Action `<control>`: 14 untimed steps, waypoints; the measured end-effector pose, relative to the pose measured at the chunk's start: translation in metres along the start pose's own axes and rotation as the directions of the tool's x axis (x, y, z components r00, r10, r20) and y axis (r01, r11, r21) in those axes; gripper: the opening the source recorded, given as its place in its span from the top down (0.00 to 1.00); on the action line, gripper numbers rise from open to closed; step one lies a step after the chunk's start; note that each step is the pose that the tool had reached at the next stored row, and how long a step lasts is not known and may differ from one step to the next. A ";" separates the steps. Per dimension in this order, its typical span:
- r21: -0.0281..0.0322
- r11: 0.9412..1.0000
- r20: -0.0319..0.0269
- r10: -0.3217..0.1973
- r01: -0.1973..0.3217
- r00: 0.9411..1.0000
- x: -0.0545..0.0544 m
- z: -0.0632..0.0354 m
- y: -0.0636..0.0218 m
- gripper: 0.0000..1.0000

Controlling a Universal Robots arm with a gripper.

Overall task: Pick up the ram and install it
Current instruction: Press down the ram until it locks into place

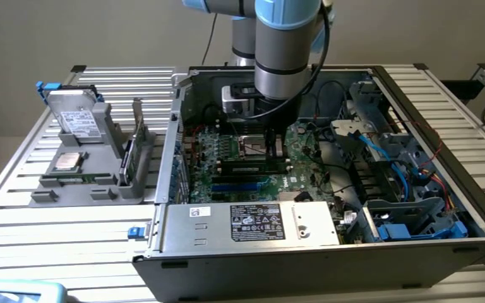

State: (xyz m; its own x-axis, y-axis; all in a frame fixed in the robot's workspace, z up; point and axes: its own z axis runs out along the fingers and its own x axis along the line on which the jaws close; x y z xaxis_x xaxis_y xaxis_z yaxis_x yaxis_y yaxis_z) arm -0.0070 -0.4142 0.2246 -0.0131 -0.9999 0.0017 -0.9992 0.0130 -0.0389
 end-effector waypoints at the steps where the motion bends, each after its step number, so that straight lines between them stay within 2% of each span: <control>1: 0.000 1.000 0.000 0.000 0.000 1.000 0.000 0.0004 0.0000 0.89; 5: 0.000 1.000 0.002 0.003 -0.003 1.000 0.000 -0.0043 0.0008 0.89; 8: 0.000 1.000 0.000 0.006 -0.006 1.000 0.000 -0.0110 0.0010 0.89; 14: 0.000 1.000 0.000 0.012 -0.012 1.000 0.000 -0.0150 0.0037 0.89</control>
State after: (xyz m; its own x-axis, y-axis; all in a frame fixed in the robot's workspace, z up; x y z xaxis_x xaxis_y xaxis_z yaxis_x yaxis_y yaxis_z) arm -0.0113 -0.4146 0.2394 -0.0248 -0.9997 0.0014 -0.9990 0.0247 -0.0385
